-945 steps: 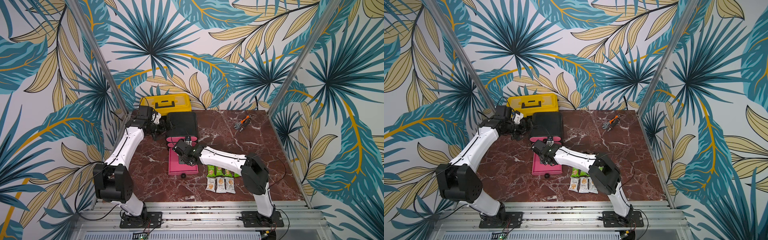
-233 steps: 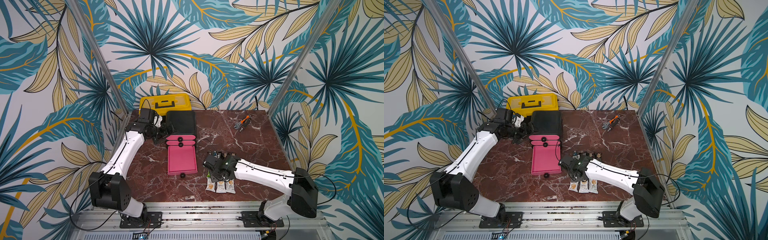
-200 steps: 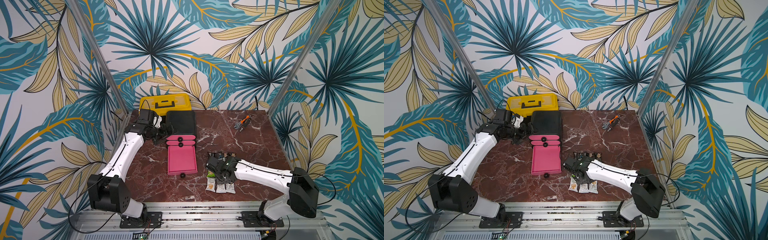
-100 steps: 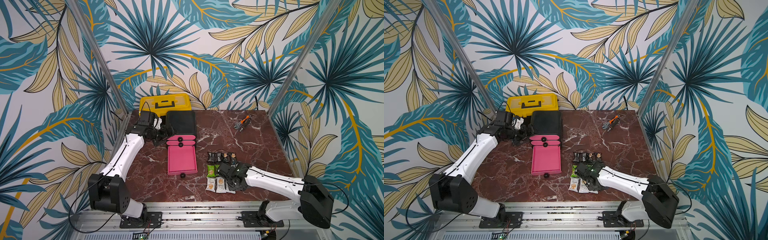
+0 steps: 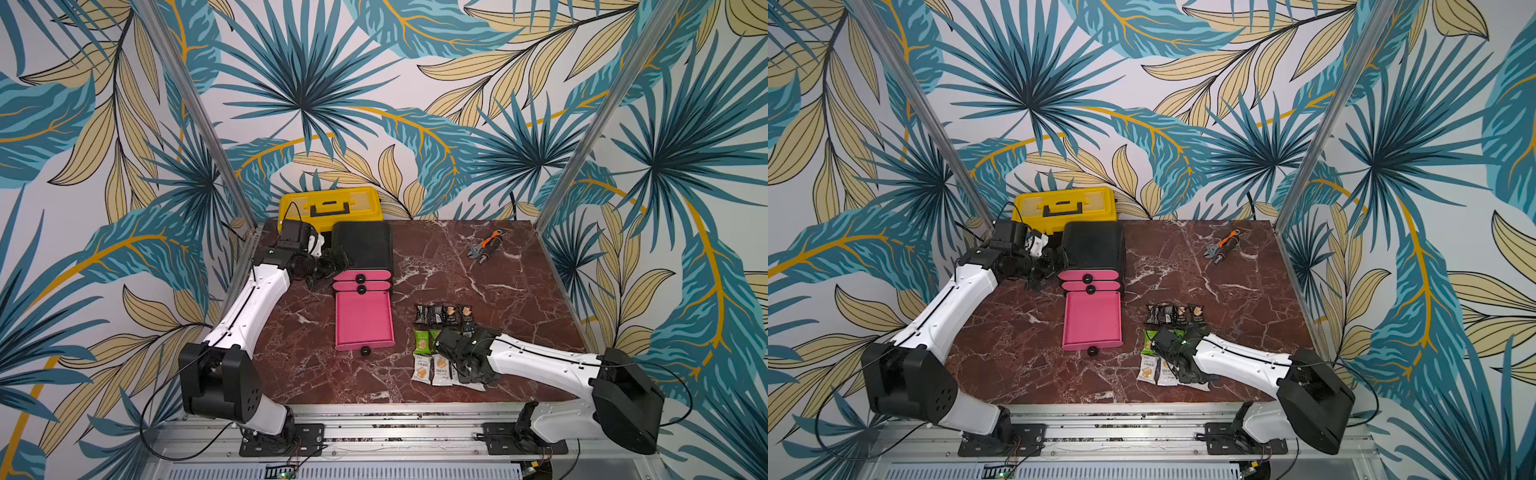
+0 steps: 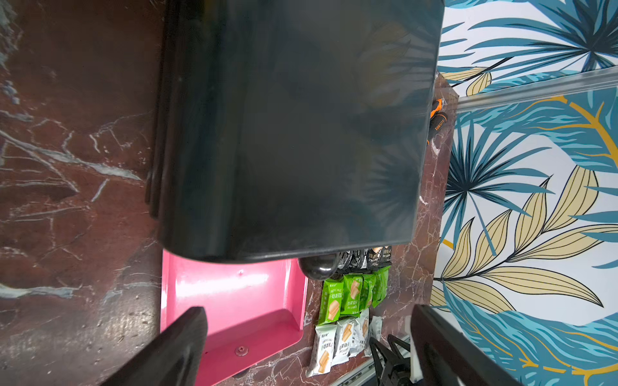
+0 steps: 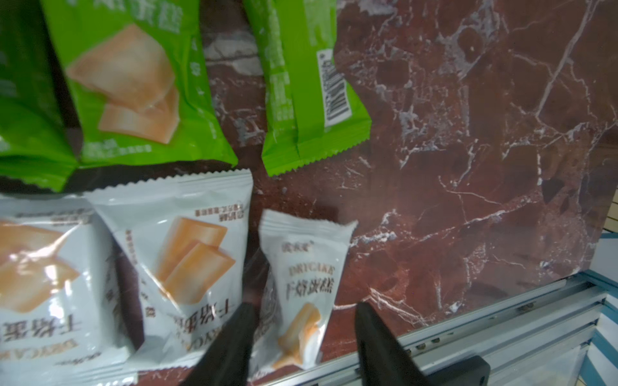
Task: Take the cookies out of the drawer
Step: Place the cookie at the center of the board.
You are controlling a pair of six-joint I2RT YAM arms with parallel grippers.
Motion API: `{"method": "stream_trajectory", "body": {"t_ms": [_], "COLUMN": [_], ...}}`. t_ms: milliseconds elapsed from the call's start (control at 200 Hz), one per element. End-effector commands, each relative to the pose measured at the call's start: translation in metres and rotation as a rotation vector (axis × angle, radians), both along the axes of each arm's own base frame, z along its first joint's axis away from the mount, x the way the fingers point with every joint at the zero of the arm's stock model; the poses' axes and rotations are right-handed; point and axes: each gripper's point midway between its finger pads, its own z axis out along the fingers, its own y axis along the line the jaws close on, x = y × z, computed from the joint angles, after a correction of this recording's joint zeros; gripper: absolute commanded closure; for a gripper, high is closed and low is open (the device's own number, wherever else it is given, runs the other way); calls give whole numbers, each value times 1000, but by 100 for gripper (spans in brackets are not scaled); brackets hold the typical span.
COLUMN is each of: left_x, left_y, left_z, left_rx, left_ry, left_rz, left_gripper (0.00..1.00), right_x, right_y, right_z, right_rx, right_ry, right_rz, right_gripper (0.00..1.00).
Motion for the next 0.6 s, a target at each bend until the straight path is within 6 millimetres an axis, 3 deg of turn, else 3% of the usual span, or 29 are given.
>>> {"method": "stream_trajectory", "body": {"t_ms": [0, 100, 215, 421, 526, 591], "left_x": [8, 9, 16, 27, 33, 37], "left_y": [3, 5, 9, 17, 23, 25], "left_z": [22, 37, 50, 45, 40, 37], "left_rx": [16, 21, 36, 59, 67, 64], "left_ry": [-54, -105, -178, -155, -144, -138], "left_rz": [0, 7, 29, 31, 36, 40], "left_gripper": [0, 0, 0, 0, 0, 0], "right_x": [8, 12, 24, 41, 43, 38], "right_y": [4, 7, 17, 38, 56, 54], "right_z": [1, 8, 34, 80, 88, 88], "right_rx": [-6, 12, 81, 262, 387, 392], "right_ry": [-18, -44, -130, -272, -314, -325], "right_rz": [-9, -22, -46, -145, -192, -240], "right_gripper": [40, 38, 37, 35, 35, 35]}}
